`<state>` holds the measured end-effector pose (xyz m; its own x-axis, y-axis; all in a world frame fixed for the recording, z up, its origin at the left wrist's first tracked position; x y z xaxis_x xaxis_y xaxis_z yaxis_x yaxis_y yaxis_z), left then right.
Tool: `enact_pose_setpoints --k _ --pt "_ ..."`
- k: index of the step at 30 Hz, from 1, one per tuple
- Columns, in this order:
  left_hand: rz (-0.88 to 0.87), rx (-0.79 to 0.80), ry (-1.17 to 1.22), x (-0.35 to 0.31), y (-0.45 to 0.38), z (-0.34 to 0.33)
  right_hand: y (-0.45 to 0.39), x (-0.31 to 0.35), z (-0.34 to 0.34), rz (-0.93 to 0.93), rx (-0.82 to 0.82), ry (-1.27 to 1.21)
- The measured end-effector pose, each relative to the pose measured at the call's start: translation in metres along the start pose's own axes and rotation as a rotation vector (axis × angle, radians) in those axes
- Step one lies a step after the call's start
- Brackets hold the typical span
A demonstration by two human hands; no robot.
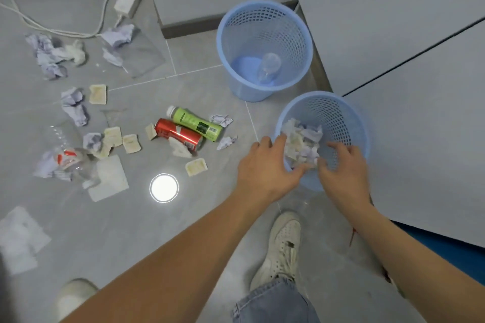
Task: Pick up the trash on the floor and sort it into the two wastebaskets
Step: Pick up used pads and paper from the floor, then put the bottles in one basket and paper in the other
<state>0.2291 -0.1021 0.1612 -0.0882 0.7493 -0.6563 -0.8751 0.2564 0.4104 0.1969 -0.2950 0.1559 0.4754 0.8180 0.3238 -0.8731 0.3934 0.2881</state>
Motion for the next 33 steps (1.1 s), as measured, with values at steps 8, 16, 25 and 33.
enact_pose_setpoints --k 8,16,25,33 --pt "0.226 -0.159 0.048 0.109 0.063 0.068 0.057 0.144 -0.036 0.547 0.082 -0.106" --pt "0.230 -0.231 -0.068 0.235 0.001 0.092 -0.015 0.202 -0.175 0.545 0.270 0.042" --pt "-0.007 -0.044 -0.393 0.316 -0.103 0.062 -0.087 0.216 -0.289 0.580 0.297 0.097" --pt "-0.056 -0.013 -0.502 0.340 -0.090 0.049 -0.069 0.197 -0.295 0.419 0.288 0.016"
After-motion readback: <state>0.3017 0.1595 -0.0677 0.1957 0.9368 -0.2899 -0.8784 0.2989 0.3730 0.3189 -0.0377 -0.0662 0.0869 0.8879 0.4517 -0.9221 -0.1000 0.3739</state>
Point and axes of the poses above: each hand's wrist, its own y-axis away from the middle knuckle, its own z-axis out of the back of the hand, x = y × z, the point moved 5 cm from there along -y, towards the middle knuckle, and after that the axes turned 5 degrees about y, right-handed, at the moved point
